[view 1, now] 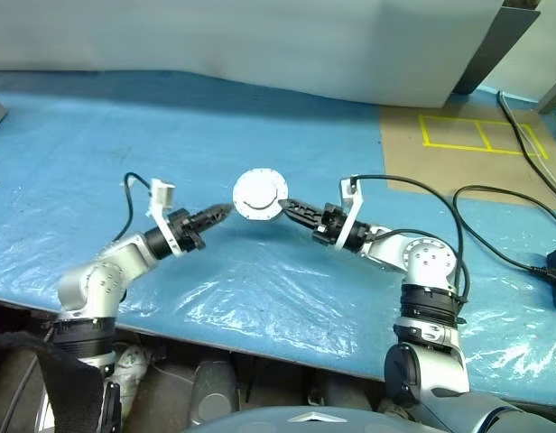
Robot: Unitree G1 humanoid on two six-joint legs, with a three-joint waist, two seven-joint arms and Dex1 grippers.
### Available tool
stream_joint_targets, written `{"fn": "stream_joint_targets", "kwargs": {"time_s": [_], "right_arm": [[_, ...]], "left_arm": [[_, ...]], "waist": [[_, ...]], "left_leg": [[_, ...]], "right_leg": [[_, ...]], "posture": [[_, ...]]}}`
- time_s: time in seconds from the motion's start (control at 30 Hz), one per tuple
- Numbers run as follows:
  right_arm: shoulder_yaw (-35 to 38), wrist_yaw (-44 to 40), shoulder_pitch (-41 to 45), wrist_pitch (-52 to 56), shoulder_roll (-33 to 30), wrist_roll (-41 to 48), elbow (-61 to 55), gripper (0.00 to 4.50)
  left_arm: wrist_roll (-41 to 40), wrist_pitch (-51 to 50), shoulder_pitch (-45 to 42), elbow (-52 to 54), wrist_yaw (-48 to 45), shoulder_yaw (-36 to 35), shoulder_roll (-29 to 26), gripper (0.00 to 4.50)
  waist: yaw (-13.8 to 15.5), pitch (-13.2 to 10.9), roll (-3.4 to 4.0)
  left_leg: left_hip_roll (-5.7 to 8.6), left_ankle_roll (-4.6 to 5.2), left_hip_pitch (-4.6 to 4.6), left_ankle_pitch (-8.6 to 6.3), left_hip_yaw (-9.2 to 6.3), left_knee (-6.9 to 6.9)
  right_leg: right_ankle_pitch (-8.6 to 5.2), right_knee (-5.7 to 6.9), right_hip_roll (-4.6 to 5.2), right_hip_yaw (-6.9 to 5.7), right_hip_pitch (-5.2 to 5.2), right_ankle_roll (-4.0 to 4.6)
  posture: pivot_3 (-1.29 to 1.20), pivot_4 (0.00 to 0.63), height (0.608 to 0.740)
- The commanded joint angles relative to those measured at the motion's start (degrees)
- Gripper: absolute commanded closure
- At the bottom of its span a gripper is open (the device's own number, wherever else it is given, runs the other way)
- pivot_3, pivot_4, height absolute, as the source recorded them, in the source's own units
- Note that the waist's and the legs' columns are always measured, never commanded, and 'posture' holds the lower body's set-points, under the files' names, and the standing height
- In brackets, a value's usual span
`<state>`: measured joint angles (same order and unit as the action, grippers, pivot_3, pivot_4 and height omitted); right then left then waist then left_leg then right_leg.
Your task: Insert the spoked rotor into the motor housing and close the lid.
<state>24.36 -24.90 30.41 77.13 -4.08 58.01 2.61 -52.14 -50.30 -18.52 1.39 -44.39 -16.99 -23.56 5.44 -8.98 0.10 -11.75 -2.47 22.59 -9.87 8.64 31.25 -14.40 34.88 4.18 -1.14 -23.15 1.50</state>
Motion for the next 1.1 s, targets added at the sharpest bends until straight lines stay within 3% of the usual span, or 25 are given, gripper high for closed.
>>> {"fn": "stream_joint_targets", "kwargs": {"time_s": [0.03, 0.37, 0.4, 0.8, 1.1], "right_arm": [[3.08, 2.57, 1.06, 1.9, 0.19, 7.96, -4.63, 3.43], [1.84, 10.11, 0.77, 1.31, 1.69, 15.26, -6.01, 3.43], [1.7, 10.52, 0.76, 1.16, 1.55, 15.72, -6.02, 3.43], [-0.41, 13.26, 0.21, 0.16, -0.66, 19.66, -5.33, 3.43], [-1.61, 14.14, -0.05, -1.2, -1.82, 20.91, -4.96, 3.43]], "left_arm": [[-6.68, -3.25, 0.03, 1.15, 0.54, -3.41, 0.48, 3.62], [-11.78, -7.49, 1.56, 4.76, -0.54, -0.21, 1.84, 0.15], [-11.5, -6.99, 1.56, 4.8, -0.43, 0.08, 2.1, 0.03], [-3.62, 1.62, -3.02, -2.68, 1.17, 3.92, 8.13, 0.03], [-2.63, 5.79, -10.39, -8.21, 4.61, 3.54, 16.16, 0.03]], "waist": [[0.06, 0.0, 0.0], [0.08, 0.0, 0.0], [0.08, 0.0, 0.0], [0.17, 0.0, 0.0], [0.24, 0.0, -0.01]], "left_leg": [[0.01, 0.0, 0.01, 0.0, 0.0, 0.0], [0.0, -0.01, 0.04, 0.0, -0.06, 0.02], [0.01, -0.01, 0.04, 0.0, -0.06, 0.03], [0.04, 0.0, 0.04, 0.0, -0.15, 0.28], [0.02, 0.0, 0.11, 0.01, -0.22, 0.61]], "right_leg": [[0.01, -0.03, 0.01, 0.0, 0.0, -0.02], [0.03, -0.01, 0.0, -0.04, 0.01, -0.05], [0.03, -0.01, 0.0, -0.05, 0.02, -0.06], [0.13, 0.03, 0.02, -0.08, 0.18, -0.22], [0.14, 0.25, 0.04, -0.09, 0.19, -0.24]], "posture": [[0.0, 0.15, 0.74], [0.0, 0.15, 0.74], [0.0, 0.15, 0.74], [0.0, 0.15, 0.74], [0.0, 0.15, 0.74]]}}
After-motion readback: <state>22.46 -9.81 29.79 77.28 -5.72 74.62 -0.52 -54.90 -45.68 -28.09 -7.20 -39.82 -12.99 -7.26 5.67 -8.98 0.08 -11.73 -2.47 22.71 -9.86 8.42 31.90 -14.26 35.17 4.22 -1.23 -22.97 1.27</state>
